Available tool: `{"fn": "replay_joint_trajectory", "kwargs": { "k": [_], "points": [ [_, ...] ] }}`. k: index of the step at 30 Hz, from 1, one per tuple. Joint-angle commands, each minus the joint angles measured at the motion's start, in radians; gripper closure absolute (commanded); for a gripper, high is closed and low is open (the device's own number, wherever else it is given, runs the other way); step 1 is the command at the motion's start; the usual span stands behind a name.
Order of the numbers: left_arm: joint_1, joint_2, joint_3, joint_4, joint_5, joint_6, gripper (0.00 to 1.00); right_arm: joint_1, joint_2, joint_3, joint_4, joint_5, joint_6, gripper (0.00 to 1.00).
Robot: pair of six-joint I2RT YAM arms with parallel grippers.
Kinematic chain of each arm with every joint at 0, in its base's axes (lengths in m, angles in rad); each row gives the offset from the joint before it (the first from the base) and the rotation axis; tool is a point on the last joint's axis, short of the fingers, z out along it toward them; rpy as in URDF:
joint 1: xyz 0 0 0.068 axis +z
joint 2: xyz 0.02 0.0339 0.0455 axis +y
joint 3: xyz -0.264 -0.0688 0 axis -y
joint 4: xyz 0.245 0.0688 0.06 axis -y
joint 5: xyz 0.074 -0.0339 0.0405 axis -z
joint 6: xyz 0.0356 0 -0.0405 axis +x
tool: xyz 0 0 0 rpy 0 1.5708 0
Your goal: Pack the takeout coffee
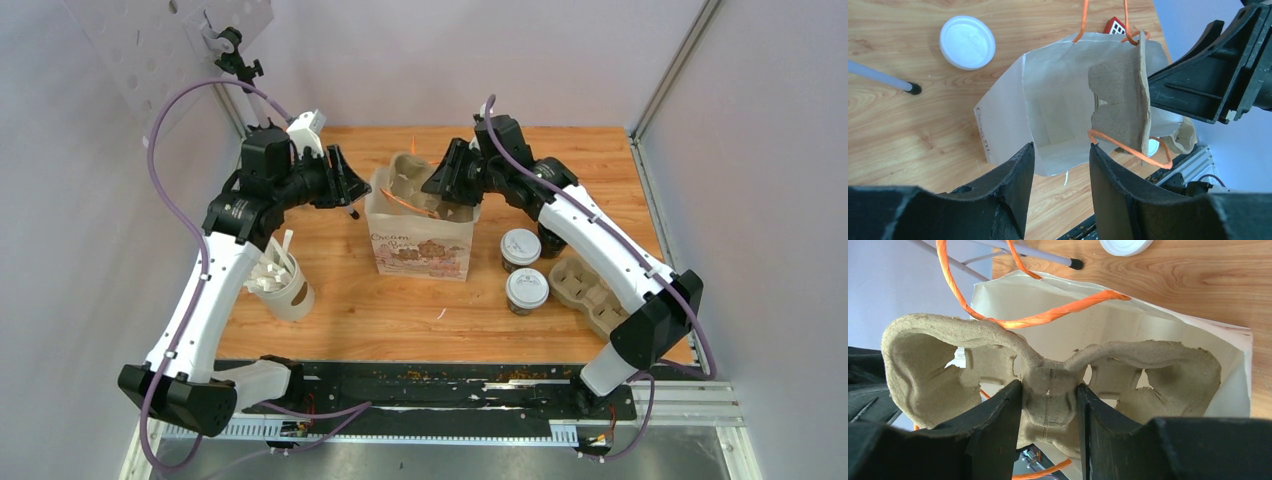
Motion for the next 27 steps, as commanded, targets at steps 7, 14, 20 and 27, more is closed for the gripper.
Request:
{"fn": "replay_joint_trajectory", "kwargs": {
  "k": [7,14,20,27],
  "points": [
    [0.010,0.054,0.028,-0.027,-0.081,-0.001,0.49,0.037,0.031,0.096,-0.104,0.065,-0.075,0.62],
    [0.010,0.086,0.041,-0.018,-0.056,0.021,0.49,0.042,0.050,0.117,-0.138,0.073,-0.082,0.62],
    [0.010,0.127,0.047,0.024,-0.023,0.026,0.49,0.046,0.070,0.135,-0.159,0.082,-0.096,0.62],
    [0.010,0.172,0.051,0.058,0.051,0.051,0.52,0.047,0.074,0.142,-0.161,0.079,-0.093,0.62]
  ]
}}
